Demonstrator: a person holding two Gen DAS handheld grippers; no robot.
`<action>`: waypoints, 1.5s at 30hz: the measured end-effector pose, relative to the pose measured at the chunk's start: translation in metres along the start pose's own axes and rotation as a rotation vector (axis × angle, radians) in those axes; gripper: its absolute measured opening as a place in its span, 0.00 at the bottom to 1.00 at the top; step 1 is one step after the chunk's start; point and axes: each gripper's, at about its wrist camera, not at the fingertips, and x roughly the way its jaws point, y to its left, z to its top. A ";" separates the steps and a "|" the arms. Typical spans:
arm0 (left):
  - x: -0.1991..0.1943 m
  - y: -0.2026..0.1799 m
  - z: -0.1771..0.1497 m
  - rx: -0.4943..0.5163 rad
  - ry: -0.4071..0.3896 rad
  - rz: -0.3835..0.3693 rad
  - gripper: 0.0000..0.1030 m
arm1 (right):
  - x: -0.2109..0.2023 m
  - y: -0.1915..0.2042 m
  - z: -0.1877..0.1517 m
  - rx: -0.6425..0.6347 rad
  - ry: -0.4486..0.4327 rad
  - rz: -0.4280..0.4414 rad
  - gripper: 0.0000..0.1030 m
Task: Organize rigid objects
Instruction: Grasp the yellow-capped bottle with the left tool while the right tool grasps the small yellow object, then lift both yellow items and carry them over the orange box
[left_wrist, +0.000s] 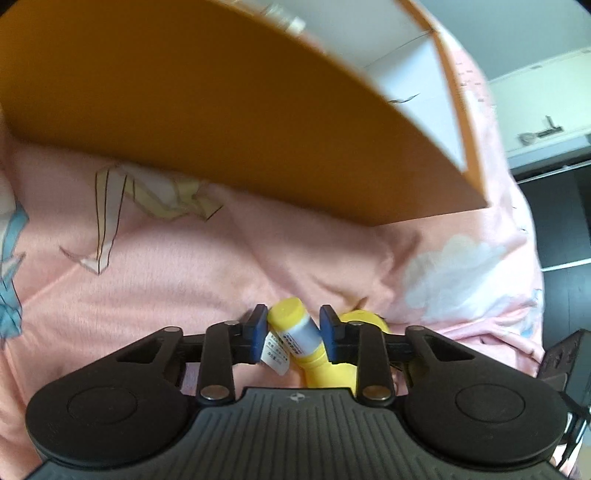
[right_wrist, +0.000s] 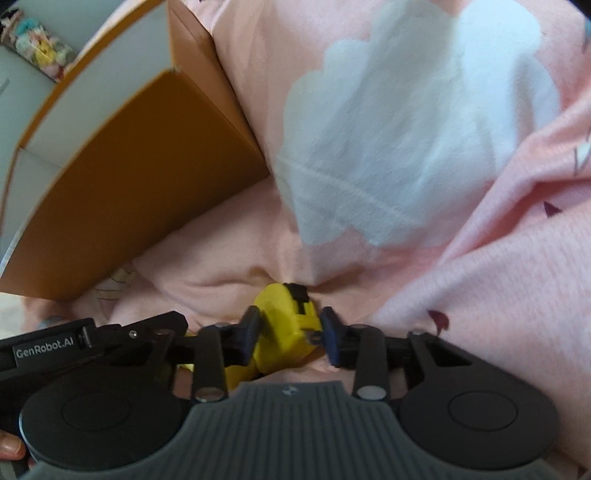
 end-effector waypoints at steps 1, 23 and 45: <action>-0.004 -0.003 0.000 0.024 -0.014 -0.009 0.29 | -0.005 -0.001 -0.001 0.007 -0.013 0.030 0.21; 0.032 -0.035 -0.003 0.201 0.044 0.068 0.38 | 0.000 0.006 -0.002 0.000 -0.019 0.087 0.23; -0.028 -0.053 -0.013 0.373 -0.096 0.068 0.26 | -0.022 0.011 -0.007 -0.032 -0.077 0.106 0.18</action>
